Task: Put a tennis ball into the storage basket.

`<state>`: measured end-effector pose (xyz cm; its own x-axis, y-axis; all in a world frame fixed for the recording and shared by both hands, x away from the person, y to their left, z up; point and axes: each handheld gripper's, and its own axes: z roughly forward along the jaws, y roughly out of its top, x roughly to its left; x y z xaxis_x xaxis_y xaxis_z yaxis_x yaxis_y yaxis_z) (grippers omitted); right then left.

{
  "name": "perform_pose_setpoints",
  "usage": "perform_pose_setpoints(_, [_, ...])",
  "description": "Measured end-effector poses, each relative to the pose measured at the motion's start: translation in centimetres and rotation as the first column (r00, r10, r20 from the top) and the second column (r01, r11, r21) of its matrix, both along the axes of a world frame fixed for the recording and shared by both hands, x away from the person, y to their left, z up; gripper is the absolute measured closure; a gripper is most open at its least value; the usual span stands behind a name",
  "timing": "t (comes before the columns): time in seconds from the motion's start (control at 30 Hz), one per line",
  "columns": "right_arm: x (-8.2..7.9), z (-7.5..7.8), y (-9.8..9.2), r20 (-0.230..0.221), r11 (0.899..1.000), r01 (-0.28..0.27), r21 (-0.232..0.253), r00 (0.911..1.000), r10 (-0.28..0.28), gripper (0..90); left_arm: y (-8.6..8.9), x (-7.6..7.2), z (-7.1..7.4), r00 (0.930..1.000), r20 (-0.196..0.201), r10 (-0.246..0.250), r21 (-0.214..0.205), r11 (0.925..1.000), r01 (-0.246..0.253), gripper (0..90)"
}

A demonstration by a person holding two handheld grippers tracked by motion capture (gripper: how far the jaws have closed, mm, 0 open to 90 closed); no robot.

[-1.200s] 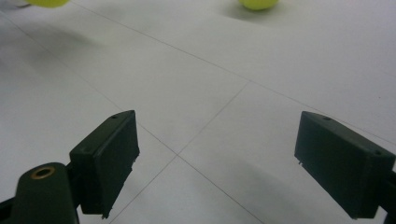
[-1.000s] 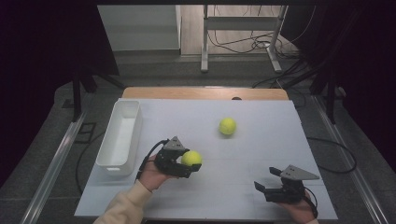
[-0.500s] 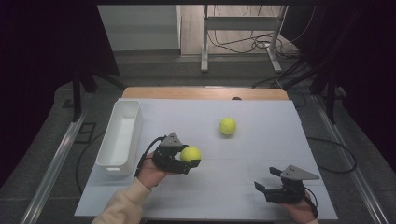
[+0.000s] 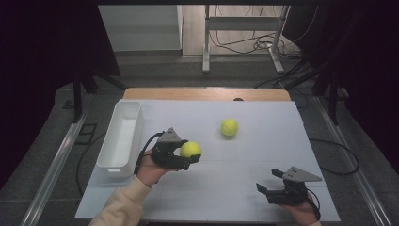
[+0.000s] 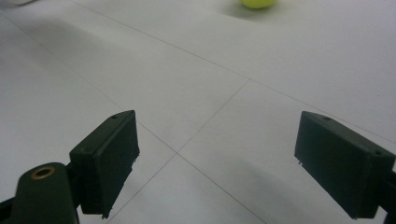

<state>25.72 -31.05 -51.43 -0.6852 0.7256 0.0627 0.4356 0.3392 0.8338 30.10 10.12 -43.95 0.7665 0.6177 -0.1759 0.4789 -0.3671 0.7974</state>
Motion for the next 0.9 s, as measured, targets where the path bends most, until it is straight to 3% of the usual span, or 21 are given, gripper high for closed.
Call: perform_pose_setpoints(0.9, [0.0,0.0,0.0,0.004,1.000,0.004,0.001,1.0000,-0.004,14.1,0.9,1.2,1.7,0.9987,0.026,0.044,-0.028,0.9987,-0.044,26.3])
